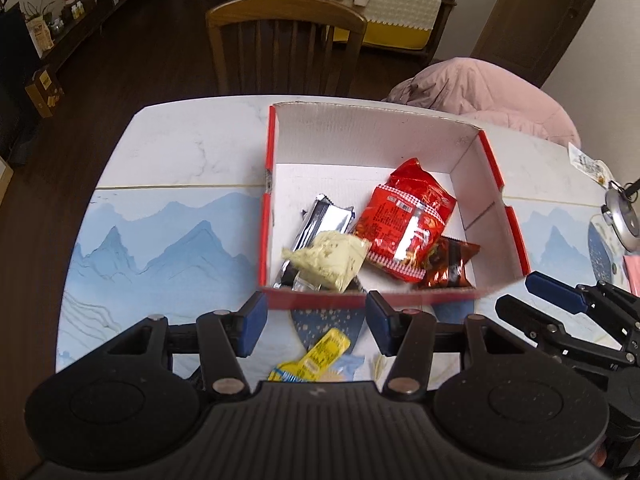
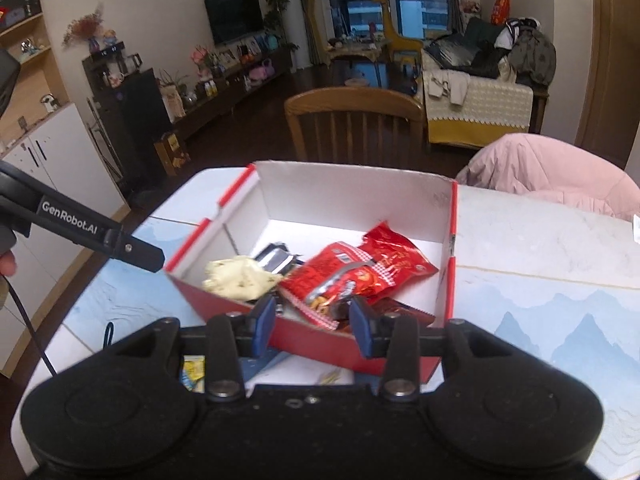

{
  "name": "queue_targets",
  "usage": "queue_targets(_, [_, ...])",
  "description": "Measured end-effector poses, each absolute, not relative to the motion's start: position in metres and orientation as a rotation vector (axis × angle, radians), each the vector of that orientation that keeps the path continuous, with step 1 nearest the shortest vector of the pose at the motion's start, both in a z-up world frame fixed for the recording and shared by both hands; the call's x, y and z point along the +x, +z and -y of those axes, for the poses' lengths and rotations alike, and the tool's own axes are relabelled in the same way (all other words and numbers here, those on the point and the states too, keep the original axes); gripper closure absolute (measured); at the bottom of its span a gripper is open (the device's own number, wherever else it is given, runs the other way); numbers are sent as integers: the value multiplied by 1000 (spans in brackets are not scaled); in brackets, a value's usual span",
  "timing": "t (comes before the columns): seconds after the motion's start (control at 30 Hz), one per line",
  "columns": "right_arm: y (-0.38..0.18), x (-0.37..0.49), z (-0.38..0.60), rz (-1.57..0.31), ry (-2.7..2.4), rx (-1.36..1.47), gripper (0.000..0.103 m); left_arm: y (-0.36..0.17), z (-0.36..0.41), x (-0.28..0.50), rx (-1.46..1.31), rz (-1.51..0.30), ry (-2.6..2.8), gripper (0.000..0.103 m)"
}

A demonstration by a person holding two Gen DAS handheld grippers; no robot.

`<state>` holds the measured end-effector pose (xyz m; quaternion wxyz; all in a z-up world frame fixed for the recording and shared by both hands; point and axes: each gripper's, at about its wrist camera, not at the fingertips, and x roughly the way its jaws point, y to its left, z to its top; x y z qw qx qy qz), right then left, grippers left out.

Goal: Organize snacks
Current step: 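Grasp the black packet with the left gripper while the right moves to the yellow stick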

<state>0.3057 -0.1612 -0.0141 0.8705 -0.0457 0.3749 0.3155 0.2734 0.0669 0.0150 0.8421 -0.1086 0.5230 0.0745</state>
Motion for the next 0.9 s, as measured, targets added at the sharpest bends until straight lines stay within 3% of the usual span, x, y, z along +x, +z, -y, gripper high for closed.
queue_targets(0.23, [-4,266,154,-758,686,-93,59,26,-80,228,-225,-1064,158,50])
queue_targets(0.27, [-5,261,152,-757,690,-95,56,27,-81,221,-220,-1052,160,48])
queue_targets(0.33, [-6,251,148,-754,694,-96,39,26,-86,209,-221,-1025,165,46])
queue_targets(0.53, [-17,230,135,-771,709,-107,33,12,-103,181,-256,-1030,201,42])
queue_targets(0.67, [-25,217,128,-780,718,-105,21,-1,-111,165,-269,-1034,228,35])
queue_targets(0.8, [-33,208,121,-786,716,-90,1,-17,-122,155,-316,-1057,260,31])
queue_targets(0.9, [-41,204,115,-802,720,-88,1,-31,-127,153,-340,-1084,294,31])
